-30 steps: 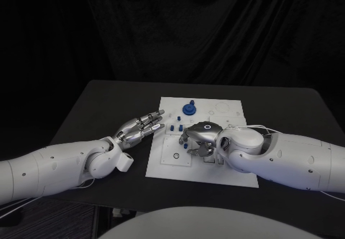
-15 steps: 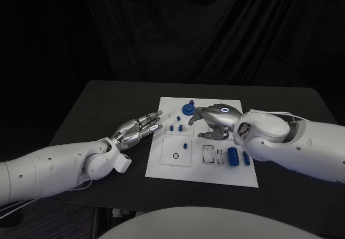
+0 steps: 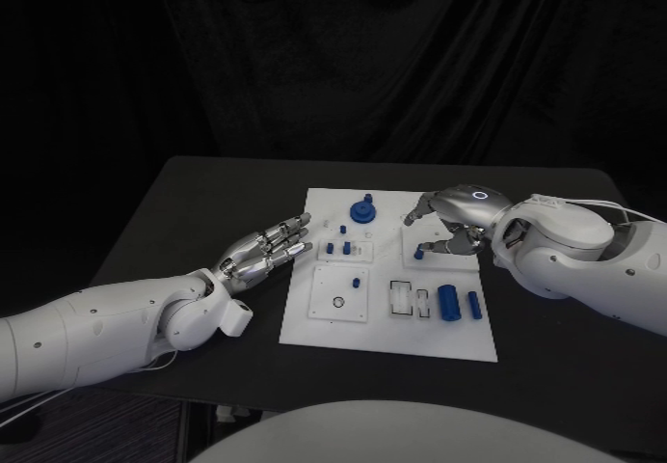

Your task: Assemble the parts on the task board

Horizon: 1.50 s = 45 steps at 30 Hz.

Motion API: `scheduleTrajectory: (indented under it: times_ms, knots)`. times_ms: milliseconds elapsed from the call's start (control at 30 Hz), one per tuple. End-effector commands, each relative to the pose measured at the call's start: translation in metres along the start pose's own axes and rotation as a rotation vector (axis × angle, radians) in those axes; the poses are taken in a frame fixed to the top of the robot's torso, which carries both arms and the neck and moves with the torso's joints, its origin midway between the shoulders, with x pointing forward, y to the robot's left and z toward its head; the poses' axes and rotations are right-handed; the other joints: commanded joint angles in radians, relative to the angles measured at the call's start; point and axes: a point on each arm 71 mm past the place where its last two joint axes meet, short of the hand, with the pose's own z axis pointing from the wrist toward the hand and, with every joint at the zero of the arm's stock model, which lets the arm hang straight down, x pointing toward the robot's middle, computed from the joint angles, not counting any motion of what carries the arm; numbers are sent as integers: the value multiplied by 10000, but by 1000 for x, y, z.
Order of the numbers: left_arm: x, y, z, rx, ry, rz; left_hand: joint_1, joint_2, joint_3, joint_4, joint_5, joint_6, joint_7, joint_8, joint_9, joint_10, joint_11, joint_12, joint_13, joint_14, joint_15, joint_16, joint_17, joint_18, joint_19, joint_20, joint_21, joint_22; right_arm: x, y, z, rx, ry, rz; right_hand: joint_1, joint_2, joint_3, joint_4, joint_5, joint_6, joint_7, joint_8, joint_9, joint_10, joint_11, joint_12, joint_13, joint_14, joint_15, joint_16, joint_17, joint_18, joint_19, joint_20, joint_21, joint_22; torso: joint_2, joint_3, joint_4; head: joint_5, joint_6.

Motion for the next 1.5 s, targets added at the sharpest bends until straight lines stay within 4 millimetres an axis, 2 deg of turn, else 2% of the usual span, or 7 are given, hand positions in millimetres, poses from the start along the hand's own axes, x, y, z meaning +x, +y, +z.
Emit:
scheduleTrajectory:
  times_ms: [33, 333, 567, 867, 1167, 1333, 1500]
  knots:
    - [1, -6, 0, 867, -31, -65, -49, 1, 16, -71, 56, -26, -168, -67, -14, -34, 72, -61, -9, 14, 30, -37, -17, 3, 3, 34, 3, -15, 8, -7, -3, 436, 494, 35, -84, 52, 47, -41, -77, 70, 62, -75, -46, 135, -16, -60, -80, 111, -23, 63, 35, -199, 82, -14, 102, 921, 11, 15, -27, 19, -2]
    - [2, -3, -1, 819, -30, -104, -36, 38, 51, -91, 93, -59, -234, -71, -17, -41, 102, -70, -11, 14, 36, -37, -17, 2, 6, 43, 5, -21, 22, -15, -4, 619, 684, 111, -227, 93, 45, -59, -157, -179, -13, -297, -255, 493, -71, -128, -327, 170, -70, 62, -1, -206, 147, -61, 111, 928, -3, 7, 2, -84, -2]
    - [2, -1, -1, 787, -9, -135, -21, 62, 79, -107, 110, -79, -261, -73, -20, -42, 119, -71, -11, 14, 38, -37, -17, 2, 8, 46, 7, -23, 30, -14, 0, 549, 775, 167, -191, 191, 102, -105, -250, -97, 59, -281, -309, 787, -117, -86, -416, 267, -62, 127, 89, -238, 246, -64, 267, 969, -4, 6, 7, -83, -2]
    - [3, 0, -1, 732, 33, -188, 25, 106, 158, -171, 148, -71, -229, -68, -16, -27, 210, -47, -5, 14, 69, -37, -17, -2, 15, 73, 11, -32, 37, -10, 5, 309, 780, 230, 43, 411, 328, -396, 216, 128, 177, -230, -407, 1662, -214, 19, -572, 519, -91, 284, 311, -296, 483, -94, 632, 1061, -1, 12, 6, -87, -2]
    - [3, 1, -1, 677, 61, -219, 39, 119, 189, -200, 166, -37, -182, -61, -10, -26, 229, -48, -6, 14, 79, -37, -17, -2, 18, 83, 13, -34, 41, -6, 9, 143, 637, 277, 68, 489, 684, -623, 302, 867, 430, 98, -287, 2644, -307, -126, -769, 752, -172, 415, 536, -353, 680, -165, 984, 1139, -3, 6, 3, -89, -2]
    - [3, 2, -1, 653, 72, -231, 21, 137, 239, -230, 149, 34, -26, -45, 1, -31, 179, -54, -8, 14, 89, -37, -17, 3, 23, 100, 16, -46, 42, -7, 10, 137, 584, 276, 88, 480, 878, -696, 347, 1285, 469, 307, -112, 2913, -346, -264, -848, 824, -208, 442, 601, -368, 733, -209, 1084, 1160, -4, 6, 3, -82, -2]
    - [3, 3, -1, 630, 83, -248, 21, 137, 239, -230, 149, 34, -26, -45, 1, -31, 179, -54, -8, 14, 89, -37, -17, 3, 23, 100, 16, -46, 41, -6, 11, 60, 436, 287, 164, 507, 1050, -802, 395, 1549, 476, 454, 51, 3264, -427, -282, -863, 901, -278, 485, 693, -384, 790, -260, 1209, 1187, -4, 6, 3, -77, -2]
